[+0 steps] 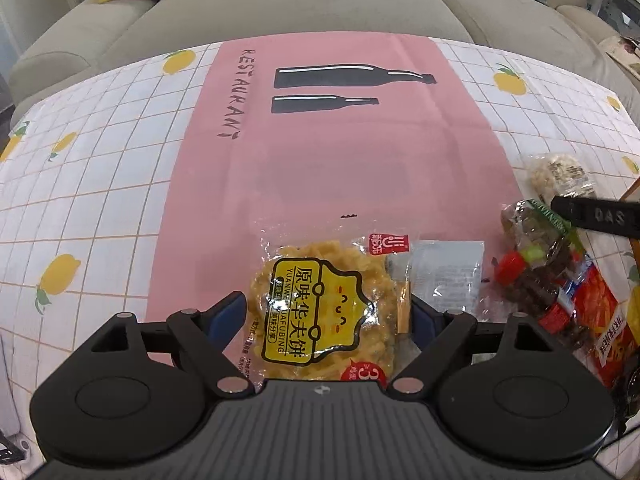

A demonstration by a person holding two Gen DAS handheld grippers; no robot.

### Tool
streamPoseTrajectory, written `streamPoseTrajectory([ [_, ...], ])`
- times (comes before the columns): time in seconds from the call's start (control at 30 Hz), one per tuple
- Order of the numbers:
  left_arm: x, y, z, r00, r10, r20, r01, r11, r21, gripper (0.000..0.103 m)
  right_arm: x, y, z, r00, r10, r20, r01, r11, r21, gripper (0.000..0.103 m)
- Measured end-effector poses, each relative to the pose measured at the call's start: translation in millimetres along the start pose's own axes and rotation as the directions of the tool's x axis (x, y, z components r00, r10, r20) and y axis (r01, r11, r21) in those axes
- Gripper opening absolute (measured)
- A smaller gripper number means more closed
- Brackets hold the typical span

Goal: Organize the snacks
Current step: 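Lift the waffle cake with the left tool while the right tool grasps the white puffed-snack bag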

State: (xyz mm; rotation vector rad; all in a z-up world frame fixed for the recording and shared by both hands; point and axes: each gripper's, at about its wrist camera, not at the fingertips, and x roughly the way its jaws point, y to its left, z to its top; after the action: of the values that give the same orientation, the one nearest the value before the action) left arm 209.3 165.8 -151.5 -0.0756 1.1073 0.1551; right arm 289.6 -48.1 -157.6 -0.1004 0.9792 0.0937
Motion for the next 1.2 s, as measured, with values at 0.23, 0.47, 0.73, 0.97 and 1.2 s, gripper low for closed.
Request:
streamPoseTrajectory([
  [0.23,1,4,1,1.0,0.025,-0.009,-0.026,1.0,-0.014,0.101,-13,-15,-7,0.955,0.297,0.028,-0.298,0.954,0.039,0.082],
  [0.47,3,4,1,0.999,0.04,-0.005,-0.04,0.999,-0.021,0.102,3,-21,2,0.958,0.281,0.053,-0.282,0.959,0.021,0.097],
  [0.73,7,9,3,1.0,0.023,-0.017,-0.024,0.999,-0.047,0.101,22,6,12,0.975,0.22,0.014,-0.216,0.967,-0.134,0.099],
  [0.97,7,6,2,1.0,0.027,-0.009,-0.028,0.999,-0.038,0.088,29,19,7,0.993,0.12,-0.006,-0.119,0.971,-0.21,0.09],
  [1.2,4,6,5,1.0,0.024,0.01,-0.024,0.999,-0.04,0.076,24,21,7,0.992,0.125,-0.016,-0.126,0.969,-0.214,0.077],
])
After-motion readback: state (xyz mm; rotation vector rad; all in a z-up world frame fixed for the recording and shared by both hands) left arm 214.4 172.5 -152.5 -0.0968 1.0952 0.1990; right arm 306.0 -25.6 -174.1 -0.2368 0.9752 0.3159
